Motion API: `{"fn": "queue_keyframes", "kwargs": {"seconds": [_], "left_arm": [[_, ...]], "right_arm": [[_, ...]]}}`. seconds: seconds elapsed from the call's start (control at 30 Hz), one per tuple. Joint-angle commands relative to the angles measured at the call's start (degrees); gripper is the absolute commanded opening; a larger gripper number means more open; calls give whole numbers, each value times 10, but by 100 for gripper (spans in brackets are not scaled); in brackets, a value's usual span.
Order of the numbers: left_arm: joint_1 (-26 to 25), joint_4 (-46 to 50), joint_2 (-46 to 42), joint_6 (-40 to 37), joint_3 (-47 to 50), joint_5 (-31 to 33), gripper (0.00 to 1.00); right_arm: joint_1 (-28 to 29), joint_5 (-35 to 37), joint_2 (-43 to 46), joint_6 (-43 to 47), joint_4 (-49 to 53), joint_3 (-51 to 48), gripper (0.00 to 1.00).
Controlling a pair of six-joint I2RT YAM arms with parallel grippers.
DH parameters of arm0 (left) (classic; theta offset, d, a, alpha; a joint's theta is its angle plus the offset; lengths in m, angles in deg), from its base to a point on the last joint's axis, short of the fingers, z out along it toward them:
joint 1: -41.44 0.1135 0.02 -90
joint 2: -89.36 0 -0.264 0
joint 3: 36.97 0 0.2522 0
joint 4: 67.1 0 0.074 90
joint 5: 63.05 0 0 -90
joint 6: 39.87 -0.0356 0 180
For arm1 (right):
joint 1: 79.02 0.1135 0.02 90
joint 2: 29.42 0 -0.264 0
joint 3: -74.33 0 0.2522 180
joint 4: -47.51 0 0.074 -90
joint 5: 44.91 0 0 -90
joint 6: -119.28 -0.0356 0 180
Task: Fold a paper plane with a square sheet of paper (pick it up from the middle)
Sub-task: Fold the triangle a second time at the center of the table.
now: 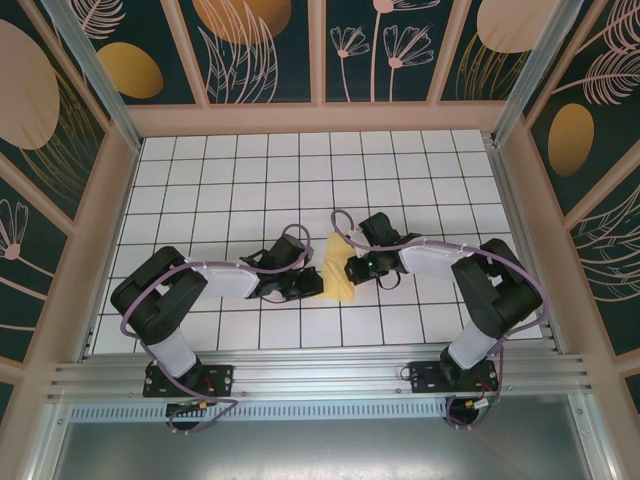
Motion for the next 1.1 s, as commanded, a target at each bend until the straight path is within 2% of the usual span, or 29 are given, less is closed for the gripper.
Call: {"fn": "queue_keyframes", "kwargs": {"seconds": [0.0,0.3,1.07], "left_arm": [[0,21,10,-14,-14,-1,12],[0,21,9,-13,-11,1,12],[0,27,9,-14,-18,2,12]], "right_arm": [[2,1,-10,7,9,14,6],[3,12,-20,1,17,10,6],[2,-22,9,-9,6,-7,6]]}}
